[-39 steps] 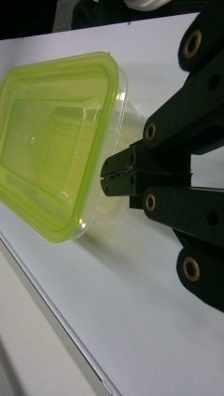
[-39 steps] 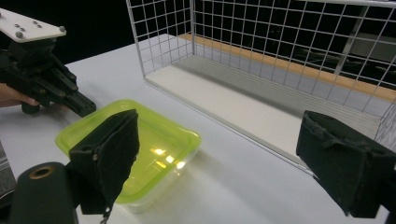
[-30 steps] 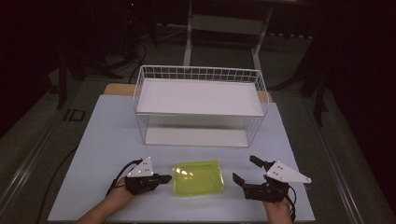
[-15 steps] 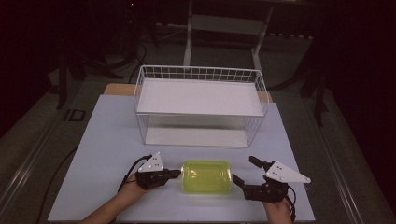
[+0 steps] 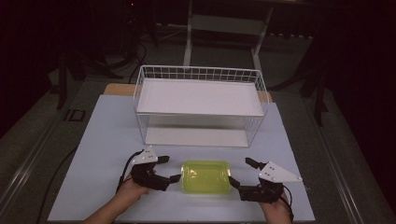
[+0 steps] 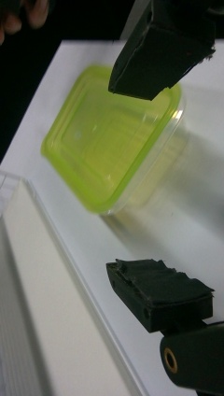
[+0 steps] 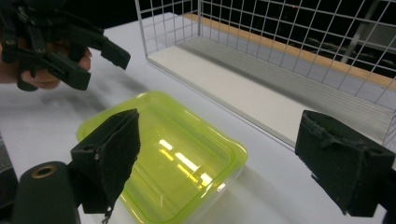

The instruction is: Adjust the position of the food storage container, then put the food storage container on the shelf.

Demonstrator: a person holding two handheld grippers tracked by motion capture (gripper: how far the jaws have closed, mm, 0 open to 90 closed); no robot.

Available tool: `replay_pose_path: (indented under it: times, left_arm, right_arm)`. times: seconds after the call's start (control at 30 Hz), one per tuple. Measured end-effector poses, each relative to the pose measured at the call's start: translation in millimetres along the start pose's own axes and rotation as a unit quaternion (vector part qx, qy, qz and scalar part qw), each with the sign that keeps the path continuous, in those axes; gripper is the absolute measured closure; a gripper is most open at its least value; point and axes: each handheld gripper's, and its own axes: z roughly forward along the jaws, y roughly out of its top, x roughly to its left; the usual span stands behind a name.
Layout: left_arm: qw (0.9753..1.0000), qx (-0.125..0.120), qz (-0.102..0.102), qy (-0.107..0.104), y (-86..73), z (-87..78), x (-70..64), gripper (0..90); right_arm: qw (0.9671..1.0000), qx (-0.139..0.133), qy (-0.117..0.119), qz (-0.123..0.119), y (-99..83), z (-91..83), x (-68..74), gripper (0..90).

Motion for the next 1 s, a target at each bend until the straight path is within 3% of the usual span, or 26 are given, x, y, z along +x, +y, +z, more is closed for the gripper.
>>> replay_pose_path:
  times: [0.17, 0.23, 0.3, 0.33, 0.37, 0.47, 0.63, 0.77, 0.9, 0.93, 1.0]
  left_arm:
    - [0.9997, 0.006, -0.025, -0.006, 0.8, 8.3, -4.2, 15.5]
    - [0.9983, 0.033, -0.047, -0.010, 2.8, 13.1, -4.1, 15.5]
    - [0.9976, 0.044, -0.053, -0.002, 2.9, 18.1, -5.4, 15.5]
    - [0.9976, 0.044, -0.053, -0.002, 2.9, 18.1, -5.4, 15.5]
    - [0.9963, 0.055, -0.066, 0.004, 2.6, 23.3, -6.4, 15.5]
    - [0.9952, 0.063, -0.074, 0.010, 1.6, 28.6, -7.7, 16.3]
    - [0.9931, 0.071, -0.092, 0.017, 0.0, 31.4, -6.8, 31.1]
    - [0.9915, 0.072, -0.108, 0.000, -0.9, 33.5, -4.9, 41.5]
    - [0.9914, 0.072, -0.109, -0.007, 0.2, 35.3, -7.9, 54.2]
    - [0.9912, 0.072, -0.111, -0.006, 0.2, 35.4, -8.1, 54.2]
    - [0.9899, 0.072, -0.122, -0.010, 0.0, 35.2, -6.9, 56.3]
  right_arm:
    - [1.0000, 0.006, -0.003, -0.001, 0.1, 5.6, 2.4, 12.7]
    - [0.9999, 0.011, -0.004, -0.007, -0.6, 10.7, 4.7, 12.6]
    - [0.9997, 0.014, 0.008, 0.016, -2.9, 15.6, 3.5, 12.7]
    - [0.9997, 0.014, 0.008, 0.016, -2.9, 15.6, 3.5, 12.7]
    - [0.9992, 0.020, 0.020, 0.027, -4.6, 19.1, 1.5, 12.7]
    - [0.9961, 0.058, 0.022, 0.063, -12.5, 34.6, -9.8, 14.8]
    - [0.9892, 0.093, 0.029, 0.110, -23.2, 45.0, -21.8, 23.9]
    - [0.9862, 0.110, 0.032, 0.120, -26.5, 48.6, -22.5, 30.8]
    - [0.9825, 0.141, 0.037, 0.116, -29.3, 52.2, -19.7, 40.6]
    - [0.9806, 0.156, 0.038, 0.113, -30.6, 53.9, -18.9, 42.2]
    - [0.9786, 0.159, 0.047, 0.122, -30.8, 53.5, -20.7, 50.3]
